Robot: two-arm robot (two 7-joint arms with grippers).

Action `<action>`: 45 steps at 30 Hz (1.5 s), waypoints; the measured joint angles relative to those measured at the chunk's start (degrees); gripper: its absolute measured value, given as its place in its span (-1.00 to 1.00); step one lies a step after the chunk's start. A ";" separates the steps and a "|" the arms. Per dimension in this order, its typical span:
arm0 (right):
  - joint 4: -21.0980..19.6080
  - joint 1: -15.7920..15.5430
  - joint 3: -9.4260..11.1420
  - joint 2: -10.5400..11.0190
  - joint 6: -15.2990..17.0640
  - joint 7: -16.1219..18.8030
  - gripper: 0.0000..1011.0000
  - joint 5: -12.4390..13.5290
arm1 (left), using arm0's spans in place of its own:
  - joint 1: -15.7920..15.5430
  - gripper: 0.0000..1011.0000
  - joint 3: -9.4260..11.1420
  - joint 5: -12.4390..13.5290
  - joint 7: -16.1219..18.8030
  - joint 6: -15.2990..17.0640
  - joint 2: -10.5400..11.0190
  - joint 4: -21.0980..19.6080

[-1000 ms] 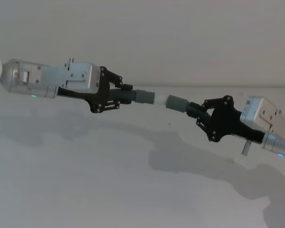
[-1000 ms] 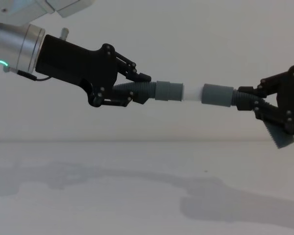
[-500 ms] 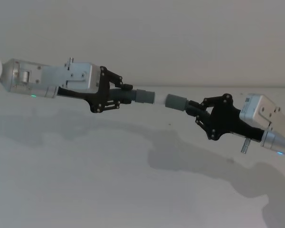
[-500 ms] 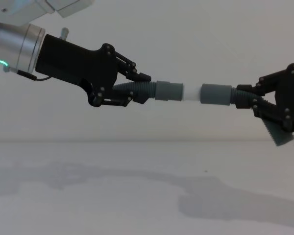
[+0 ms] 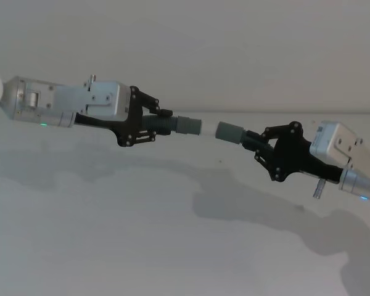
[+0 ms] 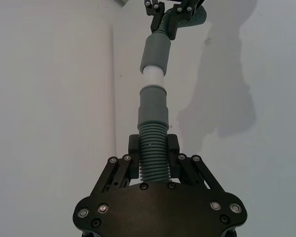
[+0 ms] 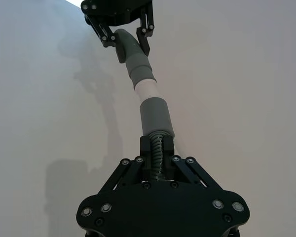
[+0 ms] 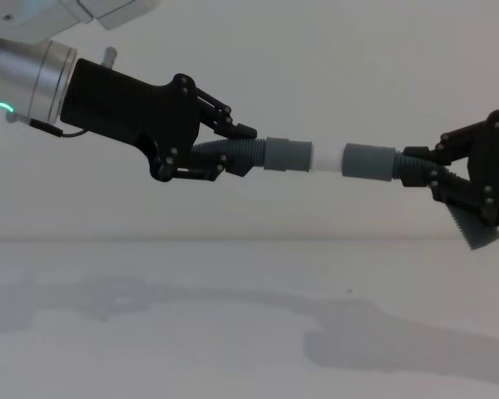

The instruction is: Use both hands to pick up one end of the pipe from the table, align the ends, and insert them.

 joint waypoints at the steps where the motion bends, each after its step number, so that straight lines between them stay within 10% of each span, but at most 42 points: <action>1: 0.04 0.03 -0.03 0.02 0.01 -0.04 -0.76 -0.01 | 0.00 -0.39 0.00 0.00 0.00 0.00 0.00 0.00; 45: 0.88 1.51 -1.30 1.37 -0.51 0.02 -0.77 -0.48 | 0.00 -0.39 0.00 0.01 0.00 0.01 0.01 0.00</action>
